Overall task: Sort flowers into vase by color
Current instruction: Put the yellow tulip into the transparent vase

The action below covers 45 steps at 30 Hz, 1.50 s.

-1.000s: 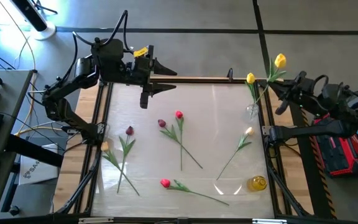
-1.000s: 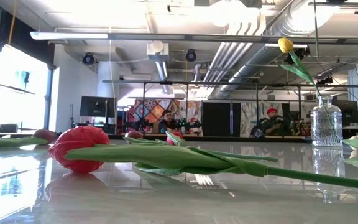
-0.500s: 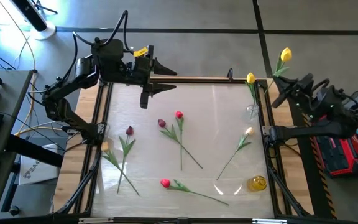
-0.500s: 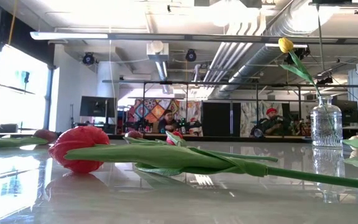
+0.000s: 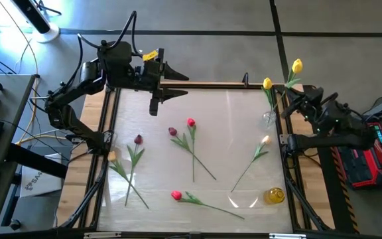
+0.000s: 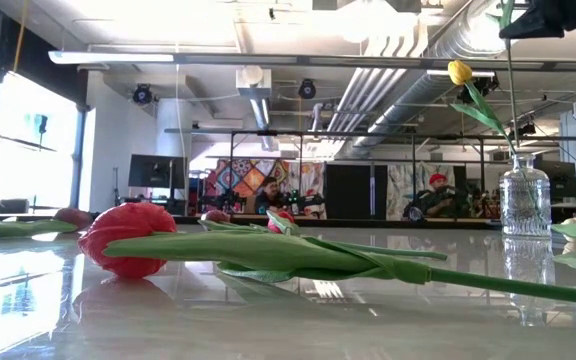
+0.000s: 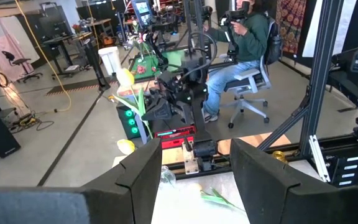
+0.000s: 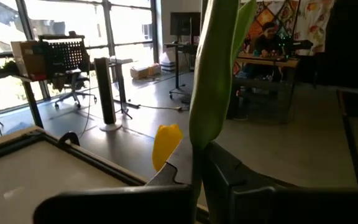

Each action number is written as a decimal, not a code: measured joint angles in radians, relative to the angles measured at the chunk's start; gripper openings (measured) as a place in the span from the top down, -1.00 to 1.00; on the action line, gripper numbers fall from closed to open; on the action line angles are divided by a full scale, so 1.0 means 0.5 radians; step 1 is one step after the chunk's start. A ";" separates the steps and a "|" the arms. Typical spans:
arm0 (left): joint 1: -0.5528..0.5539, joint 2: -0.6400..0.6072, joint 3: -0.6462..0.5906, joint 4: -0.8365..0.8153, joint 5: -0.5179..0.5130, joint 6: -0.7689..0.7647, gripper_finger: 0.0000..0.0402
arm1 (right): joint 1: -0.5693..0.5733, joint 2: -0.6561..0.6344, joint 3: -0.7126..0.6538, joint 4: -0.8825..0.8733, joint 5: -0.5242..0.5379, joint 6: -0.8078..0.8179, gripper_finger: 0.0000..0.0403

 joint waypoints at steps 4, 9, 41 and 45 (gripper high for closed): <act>0.000 0.000 0.000 0.000 0.000 0.000 0.12 | 0.000 0.000 0.000 -0.077 0.036 0.036 1.00; 0.001 0.000 0.000 0.000 0.000 0.000 0.12 | 0.000 0.000 0.000 -0.167 0.039 0.092 1.00; 0.001 0.000 0.000 0.000 0.001 0.000 0.12 | 0.000 -0.075 -0.252 -0.224 0.134 0.316 1.00; 0.000 0.000 0.000 0.000 0.001 0.000 0.12 | 0.000 -0.075 -0.252 -0.256 0.142 0.362 1.00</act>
